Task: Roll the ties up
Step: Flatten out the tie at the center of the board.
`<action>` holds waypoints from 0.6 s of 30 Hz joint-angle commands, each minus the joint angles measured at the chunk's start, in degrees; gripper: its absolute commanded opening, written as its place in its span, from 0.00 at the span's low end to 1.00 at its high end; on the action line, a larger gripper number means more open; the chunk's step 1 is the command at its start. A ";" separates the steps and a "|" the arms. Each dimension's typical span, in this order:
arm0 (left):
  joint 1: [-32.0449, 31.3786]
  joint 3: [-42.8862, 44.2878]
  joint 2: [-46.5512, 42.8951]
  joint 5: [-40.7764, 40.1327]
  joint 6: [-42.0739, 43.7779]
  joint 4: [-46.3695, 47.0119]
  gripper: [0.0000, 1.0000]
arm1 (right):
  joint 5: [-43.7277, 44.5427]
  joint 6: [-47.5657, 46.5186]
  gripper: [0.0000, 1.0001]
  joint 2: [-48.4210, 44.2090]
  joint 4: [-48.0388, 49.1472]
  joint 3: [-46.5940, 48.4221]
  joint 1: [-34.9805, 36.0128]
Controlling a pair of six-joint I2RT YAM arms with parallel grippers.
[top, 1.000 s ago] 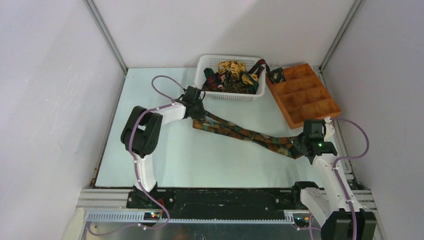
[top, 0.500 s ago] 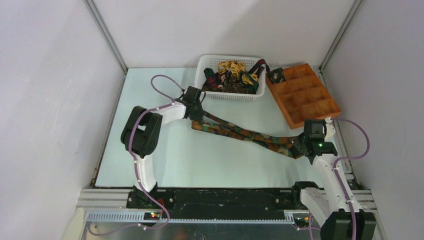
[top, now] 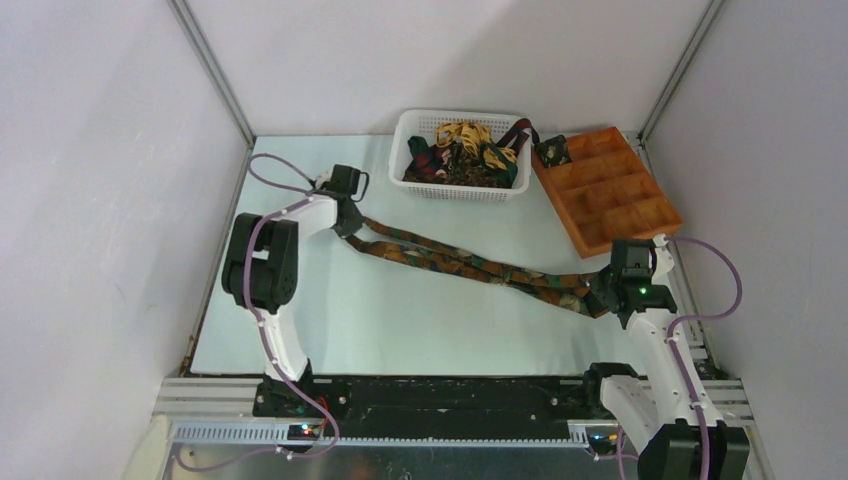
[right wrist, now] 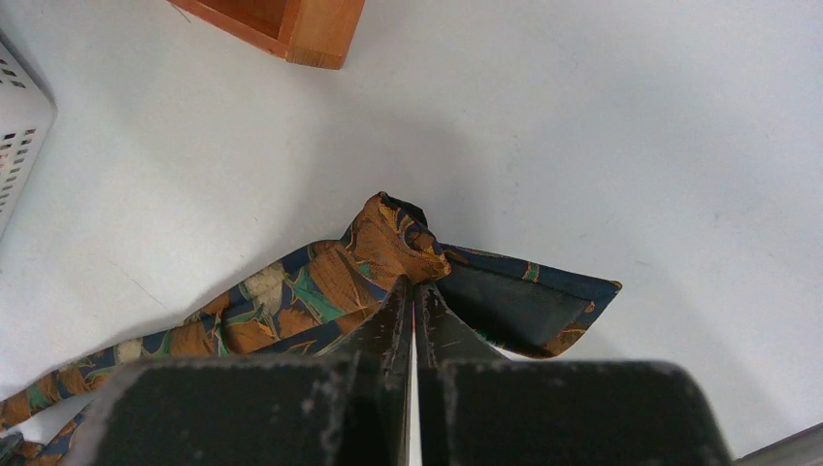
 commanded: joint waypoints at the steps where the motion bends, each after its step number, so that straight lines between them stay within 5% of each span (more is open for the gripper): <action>1: 1.88 -0.34 -2.08 -2.42 -0.33 -2.55 0.00 | -0.01 -0.91 0.00 -0.54 0.91 0.23 -0.50; 13: 3.97 2.91 -4.32 -5.13 0.05 -4.36 0.01 | 0.11 -1.21 0.00 -0.76 0.59 0.23 -1.26; 18: 6.58 1.87 -5.30 -5.53 -0.17 -2.64 0.19 | 0.00 -1.45 0.00 -0.93 0.63 0.23 -1.77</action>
